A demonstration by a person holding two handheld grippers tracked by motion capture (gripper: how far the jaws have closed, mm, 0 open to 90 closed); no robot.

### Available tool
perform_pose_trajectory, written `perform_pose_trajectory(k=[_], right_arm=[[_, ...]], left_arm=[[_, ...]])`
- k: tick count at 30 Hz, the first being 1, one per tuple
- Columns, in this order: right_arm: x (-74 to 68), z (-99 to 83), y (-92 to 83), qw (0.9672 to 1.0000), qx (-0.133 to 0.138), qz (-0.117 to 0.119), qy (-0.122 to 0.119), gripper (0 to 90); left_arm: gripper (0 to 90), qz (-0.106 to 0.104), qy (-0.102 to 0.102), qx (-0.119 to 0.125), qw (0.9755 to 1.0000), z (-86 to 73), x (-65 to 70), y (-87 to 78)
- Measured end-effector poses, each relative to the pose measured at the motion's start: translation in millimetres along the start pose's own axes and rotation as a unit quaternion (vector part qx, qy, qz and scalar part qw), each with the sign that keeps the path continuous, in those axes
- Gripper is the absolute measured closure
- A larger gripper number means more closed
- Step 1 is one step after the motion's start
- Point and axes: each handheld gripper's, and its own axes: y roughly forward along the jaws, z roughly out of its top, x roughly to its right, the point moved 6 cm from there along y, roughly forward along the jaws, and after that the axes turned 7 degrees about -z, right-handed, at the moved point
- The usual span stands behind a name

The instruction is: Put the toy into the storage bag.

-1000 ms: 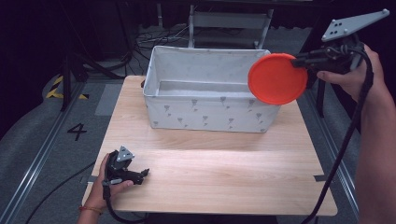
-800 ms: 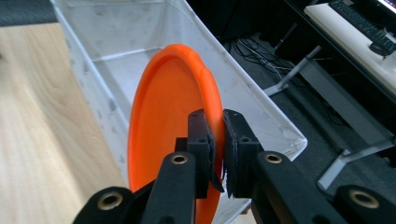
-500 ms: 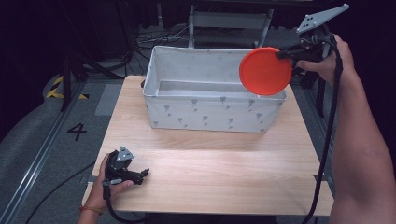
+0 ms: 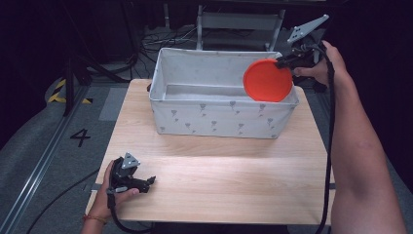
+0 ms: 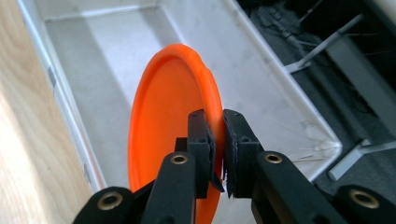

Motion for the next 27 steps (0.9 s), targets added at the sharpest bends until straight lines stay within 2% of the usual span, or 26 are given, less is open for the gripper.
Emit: perform_pose_trajectory(k=[4, 12, 15, 16, 17, 18, 19, 20, 21, 24, 27], right_arm=[[-4.2, -6.1, 9.6, 0.9998, -0.014, 0.012, -0.002, 82.6], [-18.3, -20.7, 24.9, 0.9972, -0.047, 0.048, -0.032, 82.6], [-22.9, -25.5, 31.0, 0.9939, -0.073, 0.068, -0.046, 82.6], [-22.9, -25.5, 31.0, 0.9939, -0.073, 0.068, -0.046, 82.6], [-25.6, -27.6, 33.9, 0.9908, -0.089, 0.083, -0.058, 82.5], [-25.6, -27.6, 33.9, 0.9908, -0.089, 0.083, -0.058, 82.5], [-26.9, -28.7, 36.8, 0.9887, -0.103, 0.091, -0.061, 82.5], [-26.9, -28.7, 36.8, 0.9887, -0.103, 0.091, -0.061, 82.5], [-27.5, -28.9, 40.3, 0.9865, -0.116, 0.095, -0.066, 82.4], [-31.0, -28.6, 45.9, 0.9822, -0.135, 0.105, -0.078, 82.4], [-34.0, -27.7, 53.5, 0.9795, -0.148, 0.106, -0.087, 82.3]], left_arm=[[0.4, 0.002, 0.002, -0.001, 1.0000, -0.1, -0.4, -0.3], [0.4, 0.002, 0.003, -0.002, 1.0000, -0.1, -0.6, -0.4], [0.3, 0.001, 0.001, 0.000, 1.0000, 0.1, -0.4, 0.1], [0.3, 0.001, 0.001, 0.000, 1.0000, 0.1, -0.4, 0.1], [0.3, 0.001, 0.002, 0.000, 1.0000, 0.1, -0.7, 0.0], [0.3, 0.001, 0.002, 0.000, 1.0000, 0.1, -0.7, 0.0], [0.3, 0.001, 0.001, 0.000, 1.0000, 0.1, -0.6, 0.1], [0.3, 0.001, 0.001, 0.000, 1.0000, 0.1, -0.6, 0.1], [0.3, 0.001, 0.001, 0.000, 1.0000, 0.1, -0.5, 0.1], [0.3, 0.001, 0.003, -0.001, 1.0000, 0.1, -0.8, 0.0], [0.3, 0.001, 0.002, -0.001, 1.0000, 0.1, -0.7, 0.0]])
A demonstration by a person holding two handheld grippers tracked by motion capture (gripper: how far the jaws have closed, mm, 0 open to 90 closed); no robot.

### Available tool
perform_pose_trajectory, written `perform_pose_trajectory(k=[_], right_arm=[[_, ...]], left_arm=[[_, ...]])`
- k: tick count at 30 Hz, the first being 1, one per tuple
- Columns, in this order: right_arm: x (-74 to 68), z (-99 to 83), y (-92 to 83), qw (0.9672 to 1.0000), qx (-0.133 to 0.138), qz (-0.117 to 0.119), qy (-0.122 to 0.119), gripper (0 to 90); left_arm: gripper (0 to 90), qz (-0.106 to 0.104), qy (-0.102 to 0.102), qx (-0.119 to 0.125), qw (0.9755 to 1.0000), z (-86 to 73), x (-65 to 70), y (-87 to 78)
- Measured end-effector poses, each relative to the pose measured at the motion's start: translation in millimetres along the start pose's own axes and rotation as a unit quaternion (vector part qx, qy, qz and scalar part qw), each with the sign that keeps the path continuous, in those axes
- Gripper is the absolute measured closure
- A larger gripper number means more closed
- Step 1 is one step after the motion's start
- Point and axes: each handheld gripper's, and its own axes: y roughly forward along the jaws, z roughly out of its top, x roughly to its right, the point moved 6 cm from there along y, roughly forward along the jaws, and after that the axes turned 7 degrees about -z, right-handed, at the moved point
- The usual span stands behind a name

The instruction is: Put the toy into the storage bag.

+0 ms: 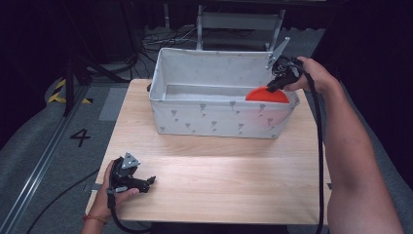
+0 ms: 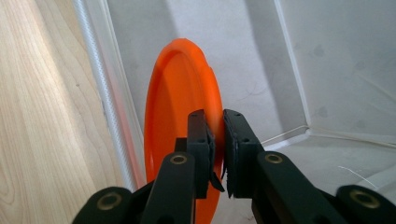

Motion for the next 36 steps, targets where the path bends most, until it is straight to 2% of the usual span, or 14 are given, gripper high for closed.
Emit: perform_pose_trajectory(k=[5, 11, 12, 16, 23, 24, 25, 29, 32, 36], right_arm=[[2.9, 1.7, 13.4, 0.9997, -0.003, 0.004, 0.024, 82.3], [2.2, 1.4, 27.9, 0.9994, -0.030, 0.011, 0.015, 82.3], [1.2, 2.1, 32.8, 0.9990, -0.043, 0.012, 0.010, 82.3], [-0.7, 2.4, 38.1, 0.9982, -0.058, 0.017, 0.001, 82.2], [-1.4, 0.4, 42.6, 0.9967, -0.078, 0.024, 0.002, 82.1], [-0.4, -3.1, 44.6, 0.9958, -0.087, 0.025, 0.009, 82.0], [-0.6, -4.1, 45.2, 0.9958, -0.086, 0.029, 0.013, 82.0], [0.2, -12.6, 48.5, 0.9949, -0.092, 0.027, 0.031, 81.9], [-0.2, -19.3, 50.5, 0.9935, -0.106, 0.022, 0.036, 81.6], [-1.1, -21.2, 46.2, 0.9937, -0.104, 0.018, 0.038, 81.6]], left_arm=[[0.2, 0.001, 0.000, -0.004, 1.0000, 0.4, -0.6, 0.0], [0.3, 0.001, 0.000, -0.003, 1.0000, 0.4, -0.6, 0.0], [0.3, 0.001, 0.000, -0.004, 1.0000, 0.4, -0.6, 0.0], [0.5, 0.003, 0.000, -0.003, 1.0000, 0.4, -0.6, -0.1], [0.6, 0.005, -0.002, -0.003, 1.0000, 0.3, -0.5, -0.2], [0.6, 0.005, -0.001, -0.003, 1.0000, 0.4, -0.8, -0.2], [0.5, 0.004, -0.002, -0.003, 1.0000, 0.3, -0.5, -0.2], [0.6, 0.006, -0.002, -0.003, 1.0000, 0.4, -0.7, -0.2], [0.6, 0.006, -0.002, -0.001, 1.0000, 0.5, -0.8, -0.1], [0.6, 0.004, -0.002, 0.000, 1.0000, 0.5, -0.7, 0.0]])
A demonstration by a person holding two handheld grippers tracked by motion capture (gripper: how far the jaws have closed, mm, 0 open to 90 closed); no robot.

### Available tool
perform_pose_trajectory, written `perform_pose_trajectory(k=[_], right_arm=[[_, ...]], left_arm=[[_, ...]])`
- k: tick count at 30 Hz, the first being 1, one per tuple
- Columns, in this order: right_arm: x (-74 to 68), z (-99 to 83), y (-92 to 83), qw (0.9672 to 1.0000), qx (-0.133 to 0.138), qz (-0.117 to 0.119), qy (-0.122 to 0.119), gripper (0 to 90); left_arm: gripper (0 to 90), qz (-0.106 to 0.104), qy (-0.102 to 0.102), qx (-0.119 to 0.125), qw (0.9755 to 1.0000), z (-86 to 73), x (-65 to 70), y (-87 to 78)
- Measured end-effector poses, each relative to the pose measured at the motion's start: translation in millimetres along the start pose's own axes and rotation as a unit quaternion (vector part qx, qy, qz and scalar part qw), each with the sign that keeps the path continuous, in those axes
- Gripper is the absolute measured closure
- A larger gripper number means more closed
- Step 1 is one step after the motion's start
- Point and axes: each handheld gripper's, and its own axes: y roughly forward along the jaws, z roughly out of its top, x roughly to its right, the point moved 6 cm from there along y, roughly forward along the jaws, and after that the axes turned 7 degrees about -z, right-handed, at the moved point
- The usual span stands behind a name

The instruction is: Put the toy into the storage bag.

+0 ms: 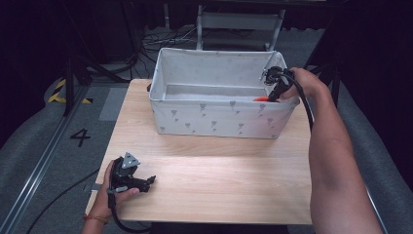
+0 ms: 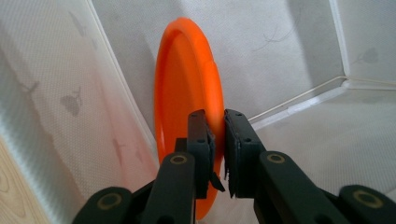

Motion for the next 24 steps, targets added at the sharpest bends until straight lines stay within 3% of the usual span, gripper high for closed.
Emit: perform_pose_trajectory(k=[8, 11, 15, 22, 23, 24], right_arm=[[-3.2, -1.7, -3.3, 0.9999, 0.008, -0.005, 0.004, 79.1], [-2.8, -0.6, -8.0, 0.9984, 0.048, -0.008, 0.029, 79.2], [-5.8, 1.9, -13.8, 0.9961, 0.078, -0.015, 0.039, 76.7], [-10.8, 2.9, -21.4, 0.9895, 0.132, -0.015, 0.058, 68.6], [-12.9, 4.4, -24.3, 0.9852, 0.155, -0.017, 0.070, 59.4], [-13.6, 4.6, -25.1, 0.9839, 0.160, -0.018, 0.077, 57.2]], left_arm=[[0.6, 0.000, 0.000, 0.000, 1.0000, -0.1, -0.1, -0.1], [0.7, -0.002, 0.001, 0.000, 1.0000, -0.2, -0.1, -0.2], [1.2, -0.002, 0.001, 0.002, 1.0000, -1.1, 0.1, -1.0], [1.3, -0.004, 0.000, 0.000, 1.0000, -1.4, 0.3, -1.3], [1.3, -0.002, 0.001, 0.001, 1.0000, -1.2, 0.1, -1.2], [1.3, -0.003, 0.000, 0.000, 1.0000, -1.3, 0.4, -1.2]])
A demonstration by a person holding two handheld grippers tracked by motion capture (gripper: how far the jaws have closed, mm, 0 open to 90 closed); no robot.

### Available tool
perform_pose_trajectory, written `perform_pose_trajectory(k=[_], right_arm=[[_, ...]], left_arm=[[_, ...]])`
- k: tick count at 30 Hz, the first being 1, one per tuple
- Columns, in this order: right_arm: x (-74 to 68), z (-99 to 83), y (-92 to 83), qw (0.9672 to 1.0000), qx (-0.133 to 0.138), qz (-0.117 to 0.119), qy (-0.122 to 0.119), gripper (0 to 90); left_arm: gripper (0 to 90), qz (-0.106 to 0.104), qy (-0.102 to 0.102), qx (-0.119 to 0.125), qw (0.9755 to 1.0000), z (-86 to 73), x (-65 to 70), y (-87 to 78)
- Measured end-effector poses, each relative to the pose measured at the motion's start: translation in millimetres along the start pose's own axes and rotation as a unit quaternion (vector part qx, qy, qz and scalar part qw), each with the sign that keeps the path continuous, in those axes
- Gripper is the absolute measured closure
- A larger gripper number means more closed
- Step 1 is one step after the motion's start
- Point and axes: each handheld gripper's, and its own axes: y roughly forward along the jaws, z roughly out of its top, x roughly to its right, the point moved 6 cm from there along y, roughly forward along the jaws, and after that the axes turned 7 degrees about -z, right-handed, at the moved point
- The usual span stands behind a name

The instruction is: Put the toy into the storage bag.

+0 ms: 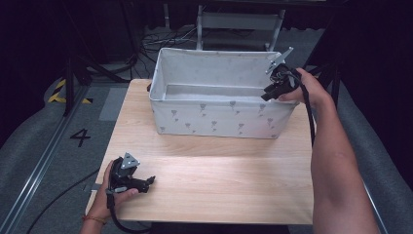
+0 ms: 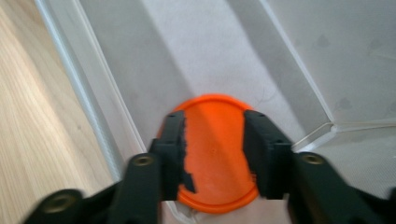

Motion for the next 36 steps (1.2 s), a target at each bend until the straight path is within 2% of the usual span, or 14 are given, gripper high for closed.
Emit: perform_pose_trajectory(k=[2, 3, 7, 8, 9, 11, 12, 14, 20, 25, 28, 30, 32, 36], right_arm=[[-0.8, -0.1, -0.8, 1.0000, 0.004, -0.002, 0.008, 54.9], [-3.6, -0.2, -3.6, 0.9998, 0.014, -0.009, 0.013, 48.0], [-4.5, 1.8, -13.0, 0.9979, 0.039, -0.038, 0.035, 35.2], [-4.5, 1.8, -13.0, 0.9979, 0.039, -0.038, 0.035, 35.2], [-4.0, 3.3, -17.8, 0.9962, 0.054, -0.053, 0.044, 33.1], [-6.0, 5.9, -27.9, 0.9933, 0.087, -0.049, 0.057, 28.8], [-5.5, 7.0, -32.6, 0.9908, 0.100, -0.063, 0.066, 27.2], [-5.8, 7.5, -39.3, 0.9877, 0.108, -0.086, 0.074, 24.7], [-14.0, 4.2, -55.2, 0.9796, 0.118, -0.142, 0.079, 21.2], [-19.0, -3.8, -60.9, 0.9773, 0.122, -0.151, 0.085, 21.0], [-22.2, -10.3, -68.6, 0.9727, 0.137, -0.159, 0.099, 21.5], [-23.2, -11.4, -70.7, 0.9721, 0.141, -0.156, 0.104, 21.9], [-26.6, -14.4, -77.5, 0.9690, 0.146, -0.171, 0.102, 22.1], [-30.8, -18.5, -82.4, 0.9676, 0.149, -0.175, 0.104, 21.9]], left_arm=[[1.3, 0.000, 0.000, 0.000, 1.0000, -0.1, 0.1, -0.2], [1.4, 0.000, 0.000, 0.001, 1.0000, -0.2, 0.1, -0.2], [1.4, 0.000, 0.000, 0.001, 1.0000, -0.2, 0.0, -0.2], [1.4, 0.000, 0.000, 0.001, 1.0000, -0.2, 0.1, -0.2], [1.4, 0.001, 0.001, 0.001, 1.0000, -0.1, -0.1, -0.1], [1.4, 0.000, 0.000, 0.000, 1.0000, -0.2, 0.0, -0.2], [1.4, 0.000, 0.000, 0.000, 1.0000, -0.2, 0.0, -0.2], [1.4, 0.000, 0.000, 0.000, 1.0000, -0.2, 0.0, -0.2], [1.4, 0.004, 0.000, 0.003, 1.0000, -0.4, 0.0, -0.4], [1.4, 0.004, -0.001, 0.003, 1.0000, -0.4, 0.0, -0.4], [1.4, 0.004, 0.000, 0.002, 1.0000, -0.4, -0.1, -0.4], [1.4, 0.004, -0.001, 0.002, 1.0000, -0.4, 0.0, -0.4], [1.4, 0.004, 0.000, 0.002, 1.0000, -0.4, -0.1, -0.4], [1.4, 0.004, 0.000, 0.002, 1.0000, -0.4, 0.0, -0.5]])
